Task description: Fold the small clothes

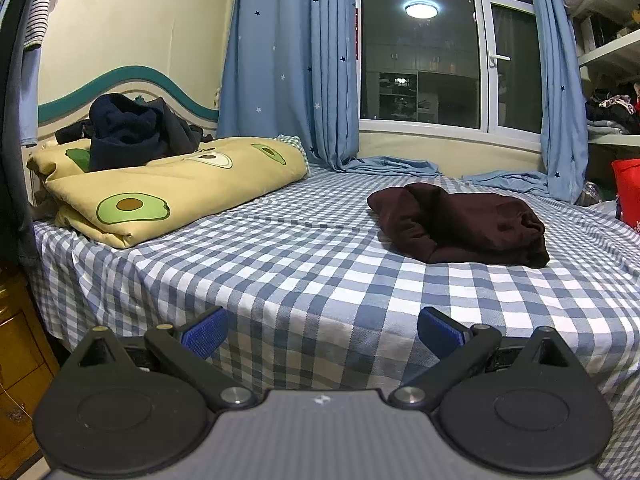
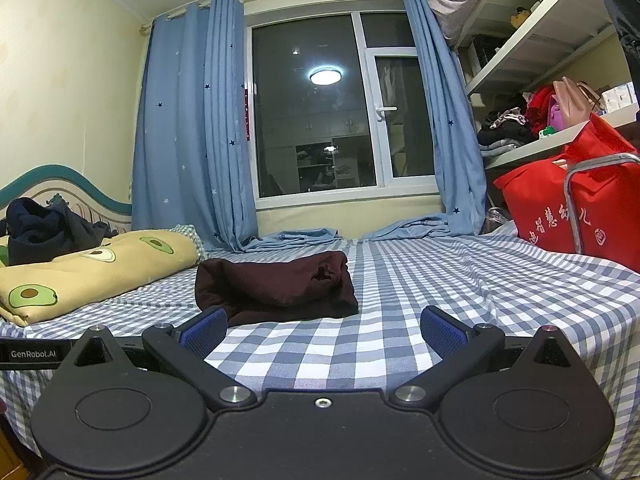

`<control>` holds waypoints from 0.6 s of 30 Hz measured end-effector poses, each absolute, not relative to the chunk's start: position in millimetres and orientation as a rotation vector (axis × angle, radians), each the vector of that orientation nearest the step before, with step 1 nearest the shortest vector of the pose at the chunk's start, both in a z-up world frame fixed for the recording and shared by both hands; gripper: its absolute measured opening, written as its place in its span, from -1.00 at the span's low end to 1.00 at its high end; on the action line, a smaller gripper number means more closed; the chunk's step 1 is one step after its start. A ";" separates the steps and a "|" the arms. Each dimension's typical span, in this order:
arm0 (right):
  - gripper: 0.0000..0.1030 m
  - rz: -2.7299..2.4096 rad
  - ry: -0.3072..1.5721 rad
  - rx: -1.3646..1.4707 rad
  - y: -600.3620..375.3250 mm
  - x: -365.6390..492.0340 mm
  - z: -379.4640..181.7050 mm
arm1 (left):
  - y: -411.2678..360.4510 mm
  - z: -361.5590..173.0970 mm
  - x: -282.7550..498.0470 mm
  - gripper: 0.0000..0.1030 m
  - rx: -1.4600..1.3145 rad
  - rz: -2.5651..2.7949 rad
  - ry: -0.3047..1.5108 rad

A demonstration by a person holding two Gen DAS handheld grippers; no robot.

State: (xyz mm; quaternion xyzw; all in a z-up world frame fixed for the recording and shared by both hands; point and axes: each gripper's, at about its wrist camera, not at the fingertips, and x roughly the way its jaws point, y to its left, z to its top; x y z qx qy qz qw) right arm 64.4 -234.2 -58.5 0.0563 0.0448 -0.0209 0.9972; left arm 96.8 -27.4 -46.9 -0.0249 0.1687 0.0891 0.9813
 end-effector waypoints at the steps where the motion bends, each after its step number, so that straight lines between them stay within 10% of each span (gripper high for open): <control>1: 0.99 -0.042 0.090 0.114 -234.4 64.3 -58.8 | -27.5 -46.8 96.9 0.99 -0.051 0.178 0.340; 18: 0.99 -0.042 0.102 0.119 -235.5 66.3 -61.5 | -26.2 -38.5 90.4 0.99 -0.095 0.215 0.314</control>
